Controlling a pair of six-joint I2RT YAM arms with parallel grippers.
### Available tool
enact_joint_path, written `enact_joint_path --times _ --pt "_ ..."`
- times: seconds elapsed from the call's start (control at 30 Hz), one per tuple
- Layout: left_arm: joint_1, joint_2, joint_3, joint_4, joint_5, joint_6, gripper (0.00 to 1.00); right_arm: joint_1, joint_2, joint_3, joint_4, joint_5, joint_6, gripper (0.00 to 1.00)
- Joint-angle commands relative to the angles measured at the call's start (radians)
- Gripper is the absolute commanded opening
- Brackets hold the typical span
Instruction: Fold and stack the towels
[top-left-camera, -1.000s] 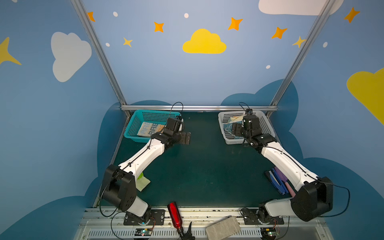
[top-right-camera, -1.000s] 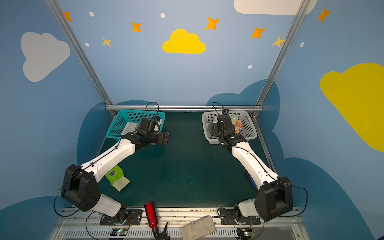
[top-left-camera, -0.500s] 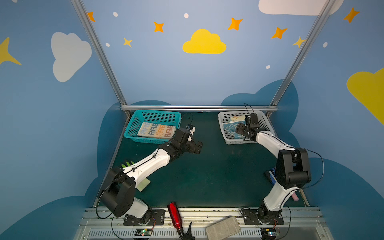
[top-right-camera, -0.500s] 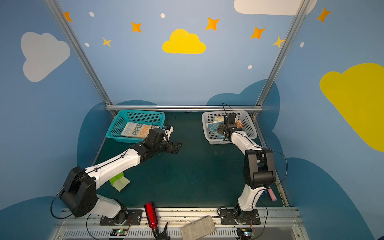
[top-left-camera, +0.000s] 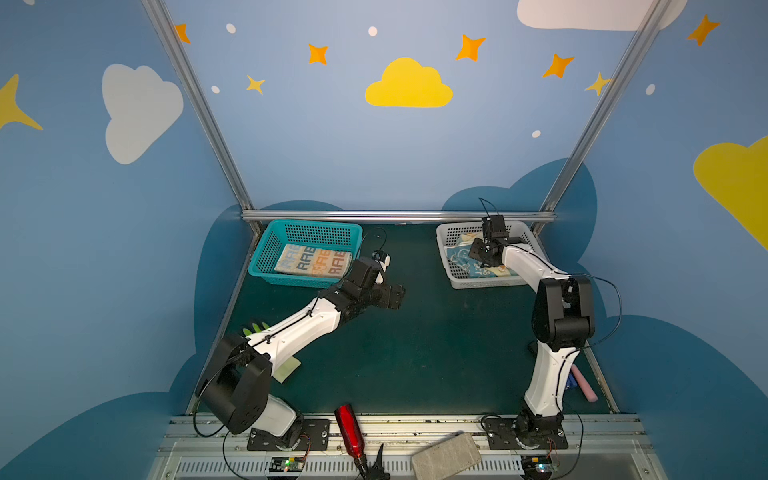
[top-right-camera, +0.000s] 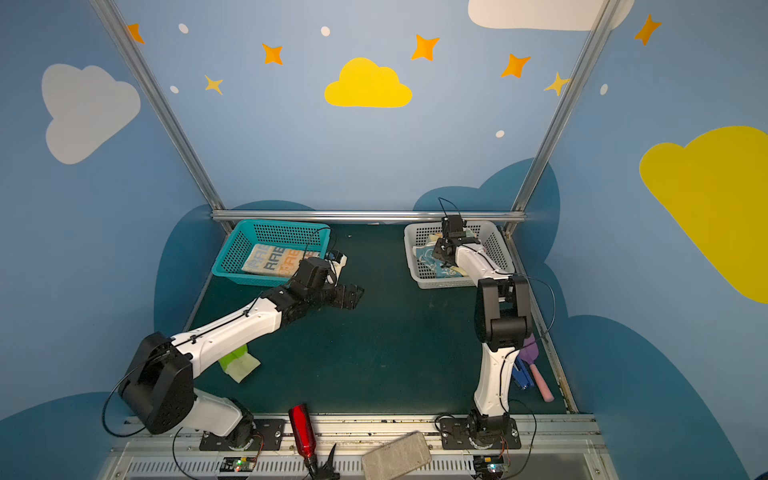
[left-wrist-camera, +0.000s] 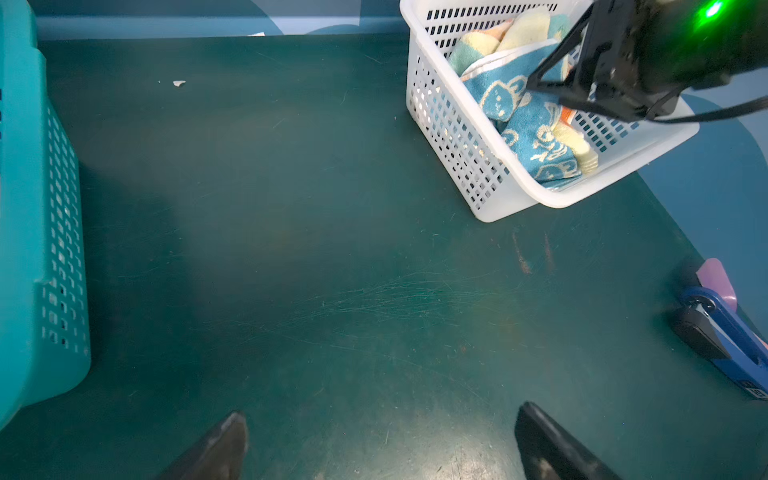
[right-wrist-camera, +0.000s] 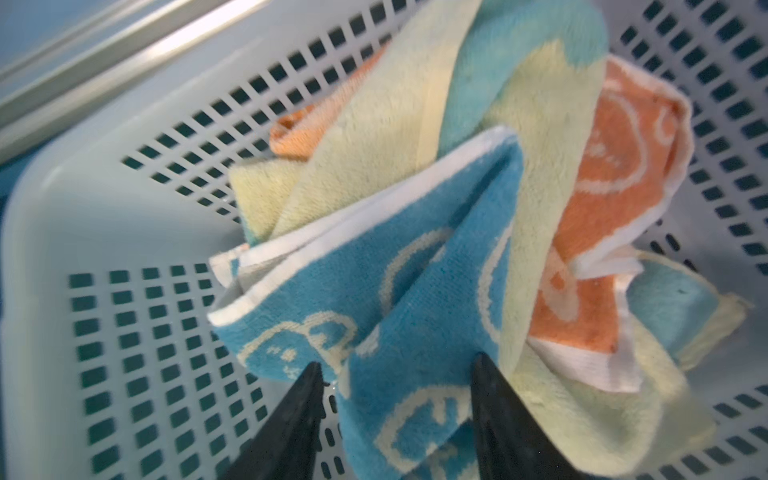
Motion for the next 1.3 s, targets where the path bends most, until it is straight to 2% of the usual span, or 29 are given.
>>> enact_joint_path --times 0.0,0.07,0.13,0.17,0.2,0.33,0.57,0.83,0.93,1.03,1.27 --pt "-0.002 0.006 -0.005 0.002 -0.007 0.008 1.00 0.003 0.018 0.023 -0.068 -0.019 0.033 0.43" --pt "-0.002 0.008 -0.006 0.002 -0.007 0.010 1.00 0.004 0.024 0.024 -0.071 -0.027 0.030 0.35" --pt "-0.003 0.009 -0.006 0.001 -0.009 0.009 1.00 0.004 0.025 0.025 -0.074 -0.032 0.027 0.17" --pt "-0.002 0.005 -0.008 0.001 -0.009 0.009 1.00 0.004 0.026 0.028 -0.076 -0.036 0.023 0.03" --pt "-0.003 0.004 -0.011 0.004 -0.011 0.008 1.00 0.004 0.020 0.029 -0.079 -0.035 0.020 0.00" --pt "-0.003 -0.006 -0.027 0.022 -0.014 0.008 1.00 0.013 -0.035 0.022 -0.084 -0.022 -0.011 0.00" --pt "-0.003 -0.007 -0.018 0.046 -0.008 0.019 1.00 0.039 -0.221 -0.037 -0.071 0.006 -0.100 0.00" --pt "0.000 -0.022 0.005 0.025 -0.026 0.045 1.00 0.086 -0.447 -0.149 0.021 -0.092 -0.259 0.00" --pt "-0.001 -0.039 0.003 0.014 -0.033 0.042 1.00 0.130 -0.543 -0.227 0.111 -0.137 -0.365 0.00" --pt "0.000 -0.066 -0.001 -0.005 -0.039 0.042 1.00 0.186 -0.645 -0.323 0.223 -0.140 -0.410 0.00" --pt "0.000 -0.164 -0.039 -0.024 -0.085 0.033 1.00 0.312 -0.793 -0.390 0.235 -0.256 -0.500 0.00"
